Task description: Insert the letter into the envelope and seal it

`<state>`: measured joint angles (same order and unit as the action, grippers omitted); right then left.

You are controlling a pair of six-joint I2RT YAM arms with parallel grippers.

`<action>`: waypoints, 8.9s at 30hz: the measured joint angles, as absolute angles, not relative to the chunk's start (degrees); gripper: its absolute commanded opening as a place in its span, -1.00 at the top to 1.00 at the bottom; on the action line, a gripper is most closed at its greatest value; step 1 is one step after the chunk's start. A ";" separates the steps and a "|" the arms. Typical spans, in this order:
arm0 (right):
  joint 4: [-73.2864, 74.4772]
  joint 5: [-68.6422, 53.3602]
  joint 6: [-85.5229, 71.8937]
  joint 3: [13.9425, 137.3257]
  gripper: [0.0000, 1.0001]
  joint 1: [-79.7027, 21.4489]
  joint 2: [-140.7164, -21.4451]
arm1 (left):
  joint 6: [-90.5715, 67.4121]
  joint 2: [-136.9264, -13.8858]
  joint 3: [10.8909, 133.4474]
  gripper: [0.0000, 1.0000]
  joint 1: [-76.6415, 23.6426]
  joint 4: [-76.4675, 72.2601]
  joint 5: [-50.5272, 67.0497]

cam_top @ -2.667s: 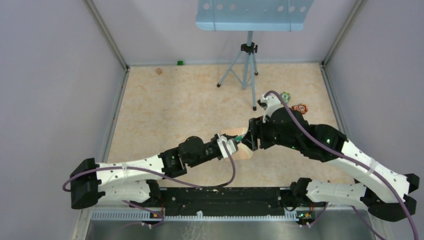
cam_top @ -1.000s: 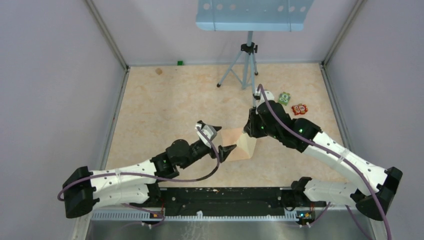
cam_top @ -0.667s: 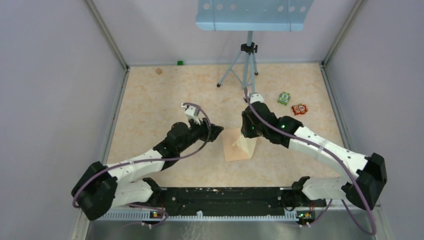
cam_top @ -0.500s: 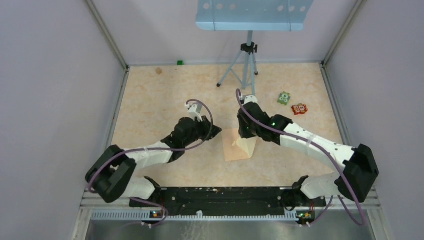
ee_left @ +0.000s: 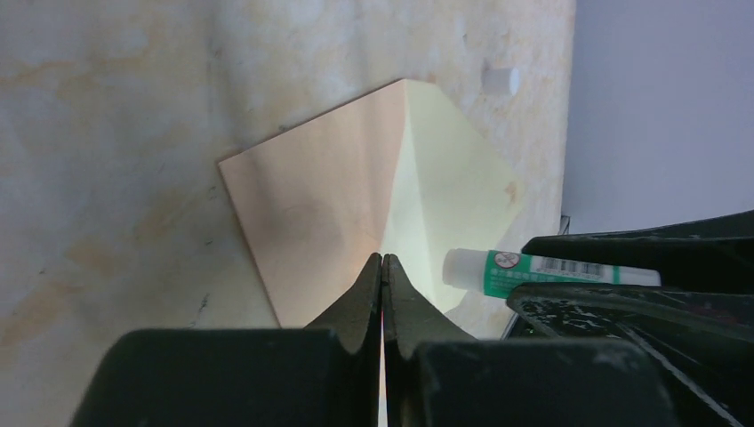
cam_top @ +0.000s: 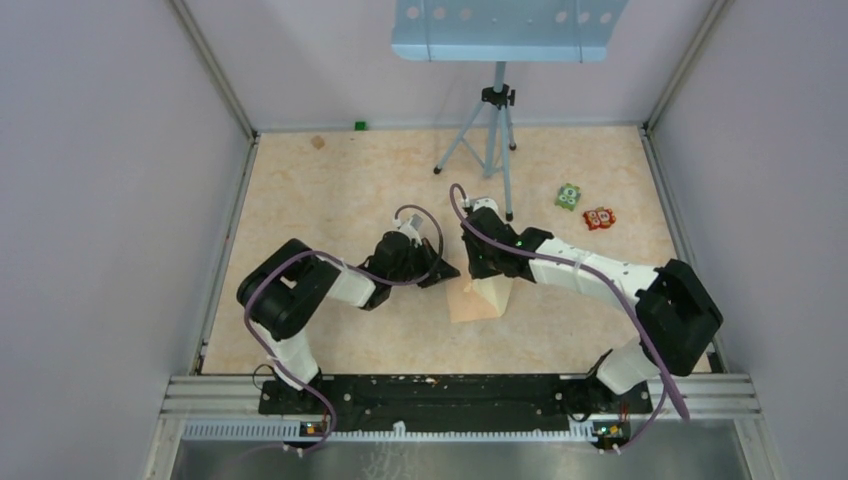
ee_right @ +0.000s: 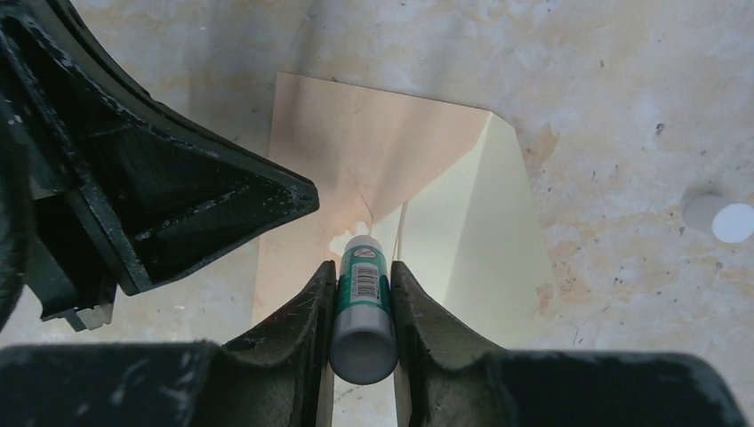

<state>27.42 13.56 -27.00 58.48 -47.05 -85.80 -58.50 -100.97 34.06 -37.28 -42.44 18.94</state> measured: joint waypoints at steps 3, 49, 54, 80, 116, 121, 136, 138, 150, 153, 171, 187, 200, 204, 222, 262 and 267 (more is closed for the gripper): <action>26.39 13.08 -27.00 58.48 1.00 -46.83 -86.98 | -59.16 -102.76 34.20 1.00 -37.28 -41.36 19.29; 22.26 13.04 -26.50 58.33 1.00 -46.59 -94.17 | -59.31 -104.64 37.47 1.00 -37.30 -34.22 17.56; 22.55 13.15 -25.96 59.27 1.00 -46.61 -95.07 | -59.33 -104.64 37.45 1.00 -37.30 -34.24 17.32; 24.58 13.85 -24.01 60.93 1.00 -48.69 -96.18 | -61.67 -104.64 37.74 1.00 -37.30 -33.34 16.60; 22.68 14.35 -26.20 59.55 1.00 -52.99 -95.61 | -65.12 -104.77 37.39 1.00 -37.39 -33.82 15.27; 22.09 15.18 -26.72 58.87 1.00 -53.58 -95.22 | -65.63 -104.77 37.34 1.00 -37.39 -33.80 15.16; 22.24 15.81 -28.56 58.46 1.00 -56.01 -94.87 | -66.81 -104.90 36.93 1.00 -37.28 -34.46 15.05; 22.17 15.79 -28.73 58.37 1.00 -56.21 -94.83 | -66.94 -104.92 36.91 1.00 -37.28 -34.52 15.11; 22.15 17.02 -30.94 57.84 1.00 -56.23 -94.45 | -66.92 -105.32 36.88 1.00 -36.86 -35.07 16.12; 22.17 16.95 -31.20 57.91 1.00 -55.81 -94.45 | -66.74 -105.43 36.88 1.00 -36.80 -35.22 16.38; 22.57 17.78 -31.29 58.30 1.00 -52.29 -94.67 | -66.08 -105.73 36.97 1.00 -36.49 -35.86 16.23; 22.15 19.70 -31.07 58.33 1.00 -49.63 -94.89 | -66.11 -106.06 37.28 1.00 -36.40 -36.05 16.25; 22.33 20.40 -30.06 60.14 1.00 -49.30 -96.51 | -66.15 -106.28 37.28 1.00 -36.21 -36.34 16.78; 22.09 20.40 -30.06 60.14 1.00 -48.49 -96.53 | -66.15 -106.30 37.28 1.00 -36.21 -36.38 16.73; 22.26 21.65 -28.08 62.15 1.00 -46.68 -98.43 | -66.43 -106.76 37.32 1.00 -36.16 -37.06 16.93; 22.28 19.66 -27.03 61.69 1.00 -49.52 -97.95 | -77.28 -104.95 39.44 1.00 -37.23 -27.75 11.70; 22.39 19.22 -27.64 60.75 1.00 -50.37 -97.08 | -78.02 -104.77 39.51 1.00 -37.26 -27.38 11.03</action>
